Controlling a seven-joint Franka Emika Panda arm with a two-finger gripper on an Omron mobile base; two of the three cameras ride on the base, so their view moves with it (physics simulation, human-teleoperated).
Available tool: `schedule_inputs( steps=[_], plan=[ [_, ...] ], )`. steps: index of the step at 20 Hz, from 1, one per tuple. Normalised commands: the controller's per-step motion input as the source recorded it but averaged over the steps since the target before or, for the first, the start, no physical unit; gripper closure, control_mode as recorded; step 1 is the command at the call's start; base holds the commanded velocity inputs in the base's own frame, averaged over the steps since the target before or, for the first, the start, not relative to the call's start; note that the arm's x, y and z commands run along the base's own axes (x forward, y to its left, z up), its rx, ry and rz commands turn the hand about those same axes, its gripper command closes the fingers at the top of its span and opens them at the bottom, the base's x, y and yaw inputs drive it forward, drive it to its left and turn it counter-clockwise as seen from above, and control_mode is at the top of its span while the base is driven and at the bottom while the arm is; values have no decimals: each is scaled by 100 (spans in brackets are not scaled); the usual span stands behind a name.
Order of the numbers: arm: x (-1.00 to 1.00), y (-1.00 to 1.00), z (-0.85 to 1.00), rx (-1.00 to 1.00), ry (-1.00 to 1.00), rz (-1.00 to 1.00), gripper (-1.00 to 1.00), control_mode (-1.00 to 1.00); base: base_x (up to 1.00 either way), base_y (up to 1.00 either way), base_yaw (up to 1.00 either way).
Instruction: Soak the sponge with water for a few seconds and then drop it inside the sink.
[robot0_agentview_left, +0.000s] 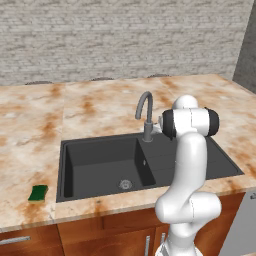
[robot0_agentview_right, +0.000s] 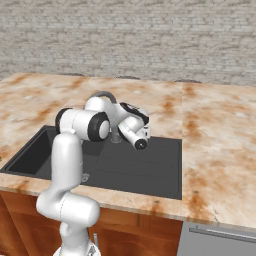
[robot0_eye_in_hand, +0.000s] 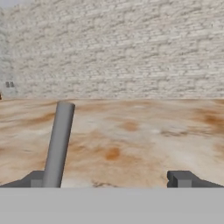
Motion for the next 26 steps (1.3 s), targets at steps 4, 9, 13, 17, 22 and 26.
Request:
schedule_inputs(
  steps=[4,9,13,17,22,26],
  plan=[
    [0,-62,-1,5,0,-8,-100,-100,0,0,0],
    [0,-60,0,5,0,-6,-100,-100,0,0,0],
    [0,-62,0,5,0,-5,-100,-100,0,0,0],
    [0,-67,0,7,0,-6,-100,-100,0,0,0],
    [0,-65,0,11,0,-6,-100,-100,0,0,0],
    [-1,-61,0,11,1,-6,-100,-100,0,0,0]
  ],
)
